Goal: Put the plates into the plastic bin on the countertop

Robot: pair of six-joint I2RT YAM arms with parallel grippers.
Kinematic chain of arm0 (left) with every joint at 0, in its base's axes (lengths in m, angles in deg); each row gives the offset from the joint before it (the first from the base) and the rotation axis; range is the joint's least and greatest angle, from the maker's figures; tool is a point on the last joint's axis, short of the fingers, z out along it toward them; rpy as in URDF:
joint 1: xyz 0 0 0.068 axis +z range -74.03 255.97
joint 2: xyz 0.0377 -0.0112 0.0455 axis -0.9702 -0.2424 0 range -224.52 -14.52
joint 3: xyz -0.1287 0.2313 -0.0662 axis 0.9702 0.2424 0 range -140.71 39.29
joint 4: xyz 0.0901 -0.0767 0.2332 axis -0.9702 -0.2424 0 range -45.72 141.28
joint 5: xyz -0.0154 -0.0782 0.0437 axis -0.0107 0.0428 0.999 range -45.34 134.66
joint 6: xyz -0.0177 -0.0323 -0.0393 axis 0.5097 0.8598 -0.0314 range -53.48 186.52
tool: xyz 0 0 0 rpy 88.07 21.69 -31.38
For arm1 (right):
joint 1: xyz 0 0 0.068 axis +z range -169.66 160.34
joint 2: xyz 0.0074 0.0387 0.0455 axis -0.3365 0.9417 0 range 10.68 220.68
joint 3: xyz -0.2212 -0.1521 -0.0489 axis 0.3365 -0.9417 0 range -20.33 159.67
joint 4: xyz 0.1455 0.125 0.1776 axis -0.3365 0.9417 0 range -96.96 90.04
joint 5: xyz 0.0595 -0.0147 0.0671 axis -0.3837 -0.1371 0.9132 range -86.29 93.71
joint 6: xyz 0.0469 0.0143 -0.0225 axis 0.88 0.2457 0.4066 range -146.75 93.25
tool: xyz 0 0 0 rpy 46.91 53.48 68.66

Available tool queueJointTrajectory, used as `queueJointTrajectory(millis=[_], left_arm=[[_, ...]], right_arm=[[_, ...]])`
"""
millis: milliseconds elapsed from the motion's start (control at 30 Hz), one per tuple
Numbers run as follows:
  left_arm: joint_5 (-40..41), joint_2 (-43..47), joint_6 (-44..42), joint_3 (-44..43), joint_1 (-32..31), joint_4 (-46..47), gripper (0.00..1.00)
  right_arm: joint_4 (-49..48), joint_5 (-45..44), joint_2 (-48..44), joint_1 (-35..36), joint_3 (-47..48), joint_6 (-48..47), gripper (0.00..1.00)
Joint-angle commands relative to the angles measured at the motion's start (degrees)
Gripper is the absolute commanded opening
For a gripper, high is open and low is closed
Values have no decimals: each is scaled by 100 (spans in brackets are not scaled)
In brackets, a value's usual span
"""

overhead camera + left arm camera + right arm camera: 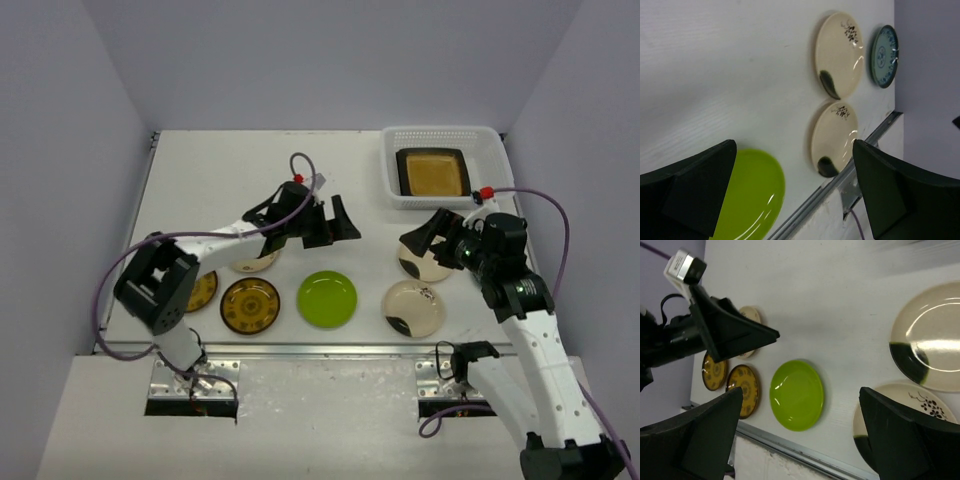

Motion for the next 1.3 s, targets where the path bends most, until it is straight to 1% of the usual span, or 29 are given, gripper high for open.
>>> queueJointTrajectory(millis=[0, 33, 100, 133, 167, 233, 267, 300, 333, 367, 400, 533, 567, 700, 867, 933, 1000, 1033, 1133, 1267], left_arm=[[-209, -1545, 368, -1314, -603, 867, 99], [-213, -1604, 378, -1536, -678, 869, 99], [-266, -2582, 559, -2159, -892, 899, 95], [-282, -2786, 595, -2426, -985, 919, 95], [-313, -3201, 722, -2578, -1021, 912, 91], [-412, -3562, 825, -2859, -1081, 946, 86], [-450, -3821, 885, -3080, -1135, 930, 80], [-467, -3983, 922, -3247, -1181, 914, 76], [-423, -4044, 941, -3339, -1219, 887, 73], [-309, -4181, 982, -3437, -1253, 847, 67], [-167, -4261, 1001, -3504, -1268, 801, 63], [250, -4460, 995, -3589, -1308, 547, 50], [263, -4547, 1001, -3645, -1301, 535, 45], [413, -4783, 1092, -3730, -1301, 411, 34], [588, -4903, 1125, -3738, -1301, 402, 29], [591, -4931, 1135, -3724, -1301, 415, 16], [645, -4909, 1142, -3684, -1301, 442, 4], [719, -4846, 1142, -3612, -1301, 470, 0], [1114, -4365, 1158, -3067, -1292, 764, 0], [1700, -3356, 1133, -2176, -1249, 1084, 0]], right_arm=[[1090, -438, -707, -24, 189, -533, 99], [1114, -522, -728, -23, 193, -536, 99], [1479, -618, -1124, -15, 252, -587, 99], [1526, -669, -1318, -15, 261, -596, 99], [1562, -703, -1415, -24, 278, -621, 99], [1638, -720, -1569, -15, 286, -673, 99], [1698, -688, -1645, -15, 318, -706, 99], [1747, -668, -1699, -18, 339, -726, 99], [1795, -640, -1714, -24, 360, -735, 99], [1850, -565, -1724, -21, 407, -755, 99], [1875, -497, -1739, -15, 427, -760, 99], [1846, -334, -1876, -15, 402, -716, 99], [1833, -334, -1901, -15, 377, -709, 99], [1815, -338, -1973, -10, 258, -687, 99], [1823, -339, -1981, -23, 198, -693, 99], [1823, -382, -1961, -15, 198, -708, 99], [1826, -404, -1936, -15, 198, -709, 99], [1824, -407, -1926, -15, 187, -705, 99], [1739, -438, -1896, -15, 63, -658, 99], [1513, -514, -1823, -15, -221, -409, 99]])
